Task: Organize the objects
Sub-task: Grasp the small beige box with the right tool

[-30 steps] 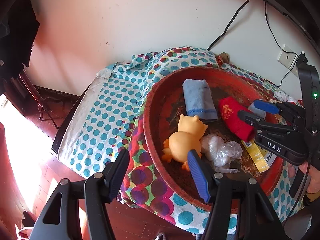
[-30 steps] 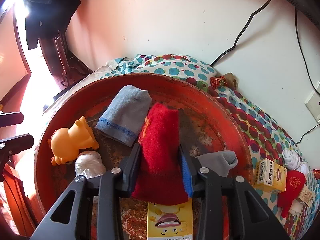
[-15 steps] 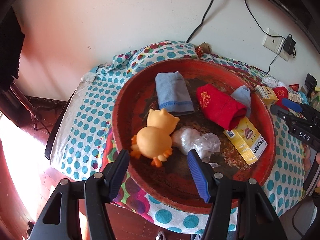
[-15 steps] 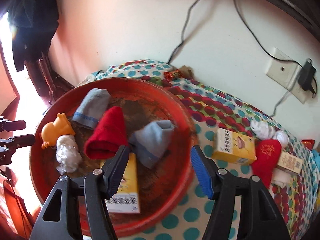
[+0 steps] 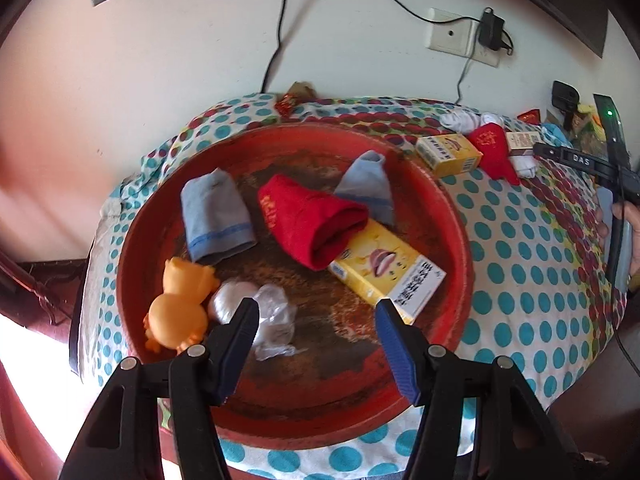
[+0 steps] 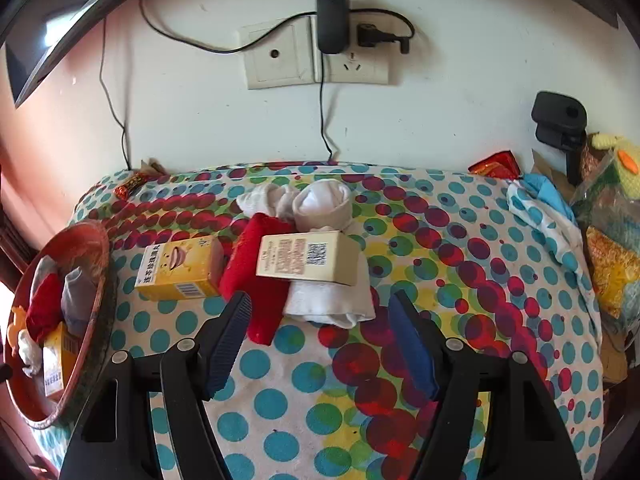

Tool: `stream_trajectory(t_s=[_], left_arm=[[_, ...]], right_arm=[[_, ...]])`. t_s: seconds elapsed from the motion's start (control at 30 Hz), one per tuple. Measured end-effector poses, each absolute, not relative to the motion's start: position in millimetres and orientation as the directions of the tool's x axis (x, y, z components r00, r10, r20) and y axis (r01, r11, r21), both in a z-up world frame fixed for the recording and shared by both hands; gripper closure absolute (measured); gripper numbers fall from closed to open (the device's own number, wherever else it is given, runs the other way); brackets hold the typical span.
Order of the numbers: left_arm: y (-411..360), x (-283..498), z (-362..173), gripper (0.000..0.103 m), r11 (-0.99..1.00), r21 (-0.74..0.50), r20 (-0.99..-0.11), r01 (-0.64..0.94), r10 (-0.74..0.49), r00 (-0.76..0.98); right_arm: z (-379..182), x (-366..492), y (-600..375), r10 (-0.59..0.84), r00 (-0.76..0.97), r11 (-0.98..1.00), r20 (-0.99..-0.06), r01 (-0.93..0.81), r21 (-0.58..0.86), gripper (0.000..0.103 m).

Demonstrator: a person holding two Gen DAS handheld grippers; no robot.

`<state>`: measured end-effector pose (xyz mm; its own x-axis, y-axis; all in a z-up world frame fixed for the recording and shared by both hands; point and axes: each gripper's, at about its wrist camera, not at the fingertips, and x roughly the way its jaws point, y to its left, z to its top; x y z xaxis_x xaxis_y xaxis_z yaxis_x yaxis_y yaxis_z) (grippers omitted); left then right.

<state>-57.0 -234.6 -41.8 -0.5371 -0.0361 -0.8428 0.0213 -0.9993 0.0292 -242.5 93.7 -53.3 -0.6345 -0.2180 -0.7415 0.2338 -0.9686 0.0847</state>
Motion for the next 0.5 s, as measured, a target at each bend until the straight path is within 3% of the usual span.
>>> stream_trajectory(t_s=[0.23, 0.3, 0.33, 0.5], left_arm=[[-179.9, -115.9, -23.4, 0.041, -0.99, 0.095, -0.84, -0.103, -0.024, -0.543], [-161.6, -137.7, -23.7, 0.041, -0.981, 0.128, -0.838, -0.148, -0.026, -0.546], [-153.8, -148.1, -25.5, 0.041, -0.977, 0.13, -0.84, -0.168, -0.018, -0.543], [-109.7, -201.0, -40.0, 0.041, -0.944, 0.188, -0.853, -0.271, -0.02, -0.522]], right_arm=[[-72.0, -274.1, 93.2, -0.323, -0.612, -0.945, -0.722, 0.249, 0.212, 0.034], [-77.9, -280.5, 90.3, -0.35, -0.6, -0.935, -0.719, 0.266, 0.234, 0.041], [-79.3, -281.0, 88.9, -0.356, -0.605, -0.933, -0.712, 0.275, 0.233, 0.053], [-74.7, -265.6, 94.3, -0.392, -0.631, -0.917, -0.67, 0.328, 0.227, 0.072]])
